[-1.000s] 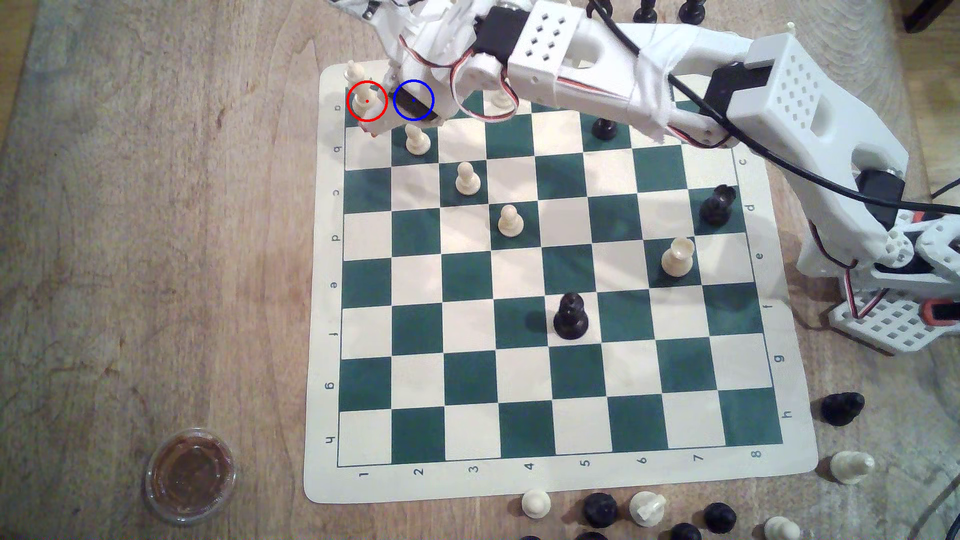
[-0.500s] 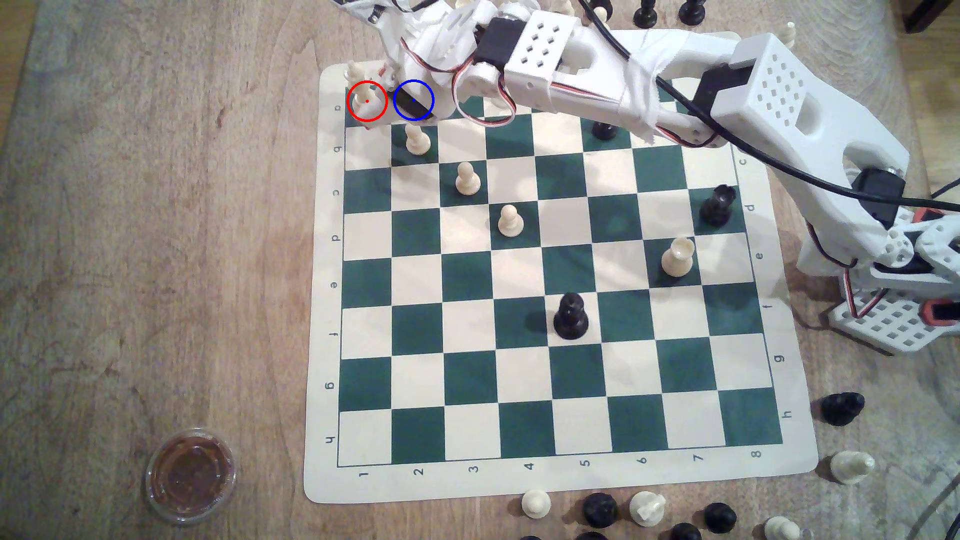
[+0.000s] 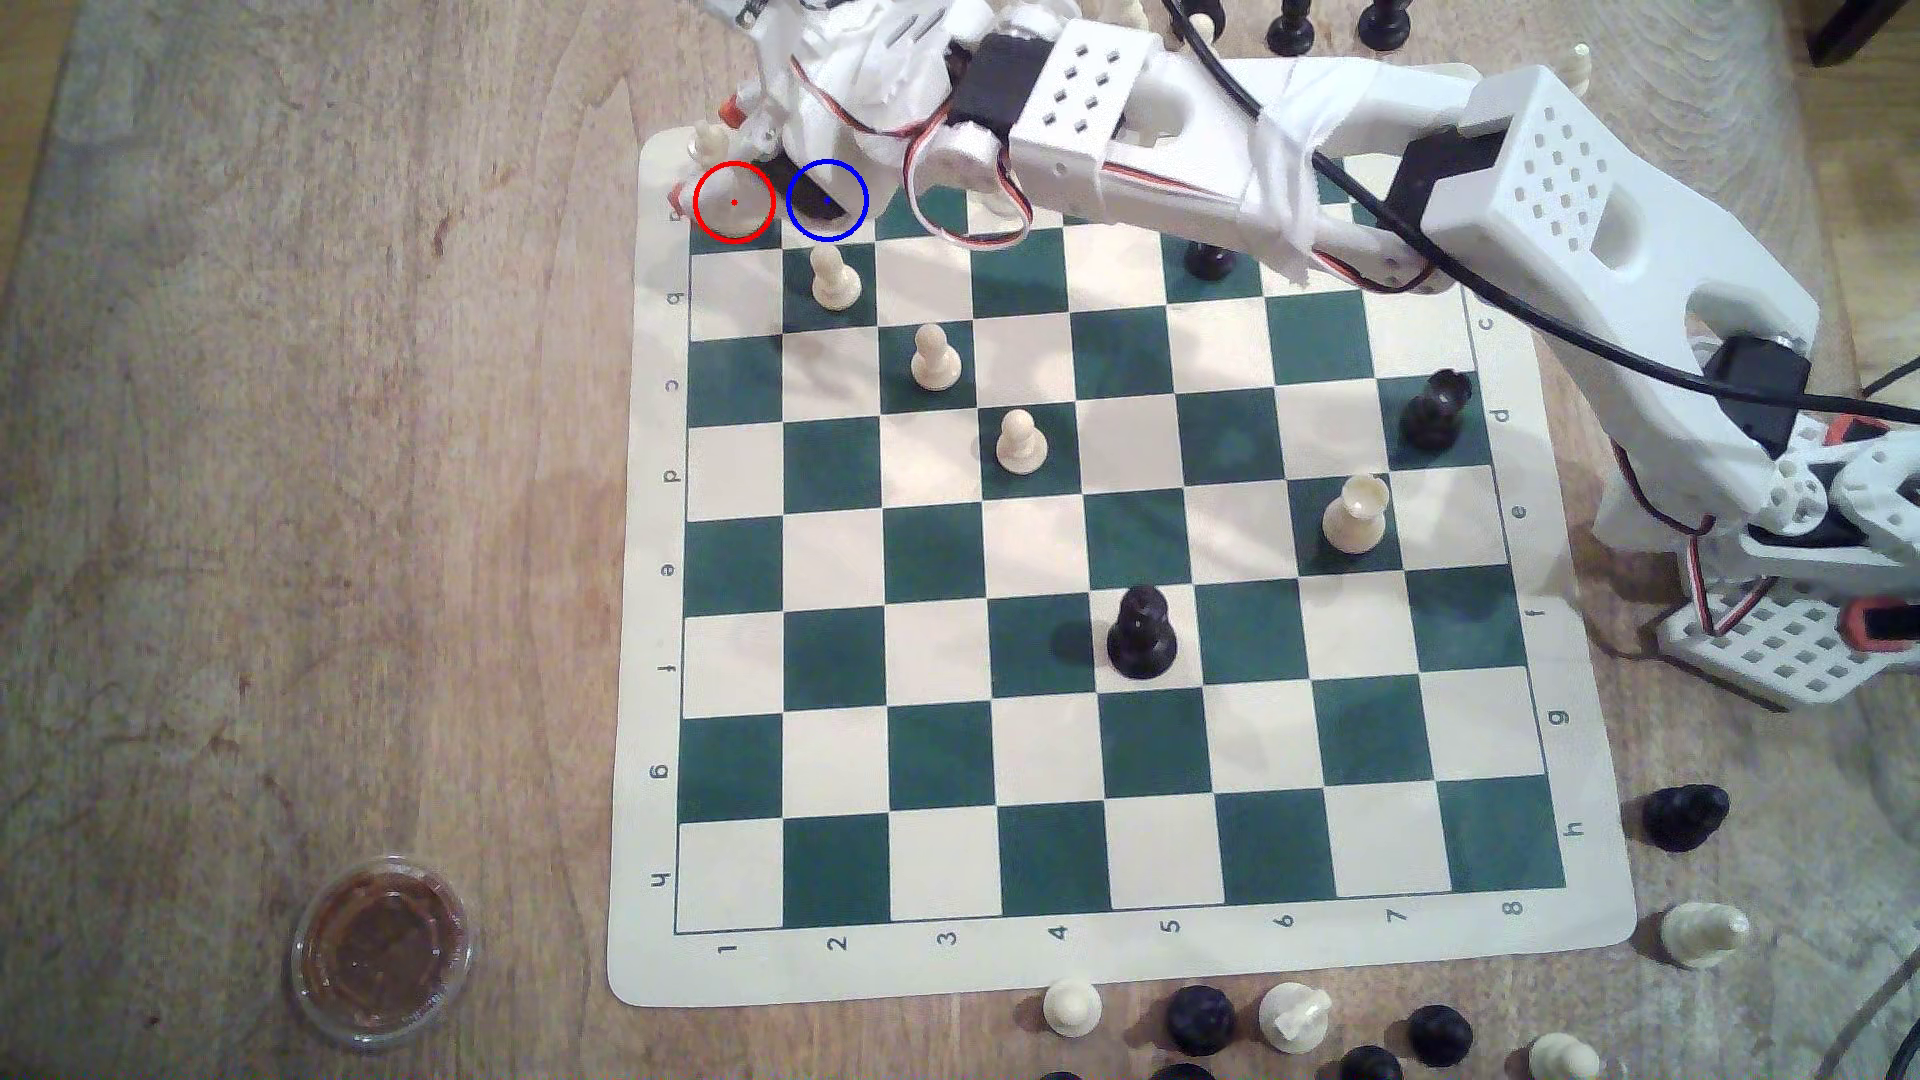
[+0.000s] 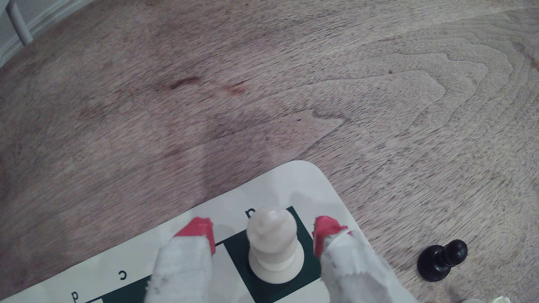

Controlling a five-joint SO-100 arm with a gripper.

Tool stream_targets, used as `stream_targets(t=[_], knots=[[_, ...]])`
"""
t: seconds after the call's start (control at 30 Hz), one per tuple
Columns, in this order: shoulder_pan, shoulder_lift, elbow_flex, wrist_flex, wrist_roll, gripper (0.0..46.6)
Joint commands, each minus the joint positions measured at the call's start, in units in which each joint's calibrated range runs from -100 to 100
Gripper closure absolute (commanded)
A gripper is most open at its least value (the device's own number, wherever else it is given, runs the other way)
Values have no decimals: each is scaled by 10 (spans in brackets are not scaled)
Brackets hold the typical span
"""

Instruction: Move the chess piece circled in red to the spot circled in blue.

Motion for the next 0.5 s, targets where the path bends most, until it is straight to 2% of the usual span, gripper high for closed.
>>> stream_targets(t=[0.0,0.33,0.37,0.47], knots=[[3,-17,-65,-17,-4,287],[0,-3,-70,-40,-6,301],[-1,-3,-70,-40,-6,316],[-2,-2,-70,-40,-8,407]])
